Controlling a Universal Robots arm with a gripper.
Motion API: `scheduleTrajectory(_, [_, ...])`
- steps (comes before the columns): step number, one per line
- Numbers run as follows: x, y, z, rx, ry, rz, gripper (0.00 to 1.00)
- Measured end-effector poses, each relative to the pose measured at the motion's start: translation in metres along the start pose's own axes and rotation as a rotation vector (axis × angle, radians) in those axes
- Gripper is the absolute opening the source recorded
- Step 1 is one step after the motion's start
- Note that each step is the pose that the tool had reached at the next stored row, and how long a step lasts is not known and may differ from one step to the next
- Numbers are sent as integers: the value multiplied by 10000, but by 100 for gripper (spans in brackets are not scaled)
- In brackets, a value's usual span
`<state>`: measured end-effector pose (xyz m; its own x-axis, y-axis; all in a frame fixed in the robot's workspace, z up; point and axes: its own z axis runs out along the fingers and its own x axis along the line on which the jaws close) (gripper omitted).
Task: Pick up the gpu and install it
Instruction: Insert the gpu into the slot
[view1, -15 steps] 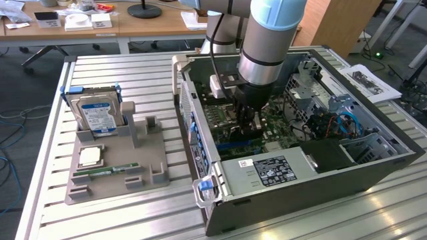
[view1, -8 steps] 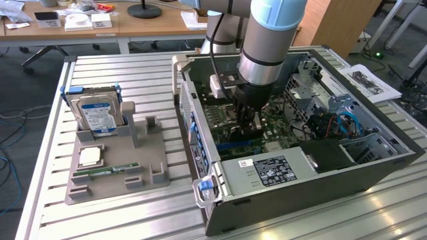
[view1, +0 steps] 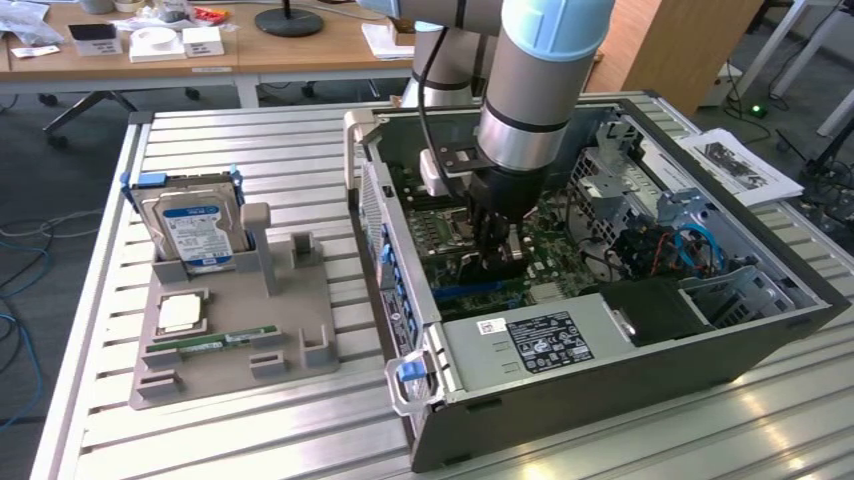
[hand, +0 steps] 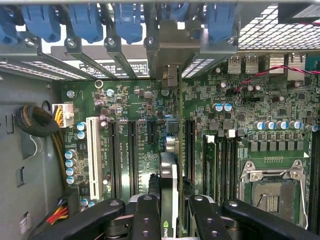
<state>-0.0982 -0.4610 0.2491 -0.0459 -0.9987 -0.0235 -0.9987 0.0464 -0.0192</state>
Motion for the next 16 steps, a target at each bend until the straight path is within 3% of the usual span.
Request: scheduleTrajectory(16, [8, 2, 30, 2, 2, 64, 27])
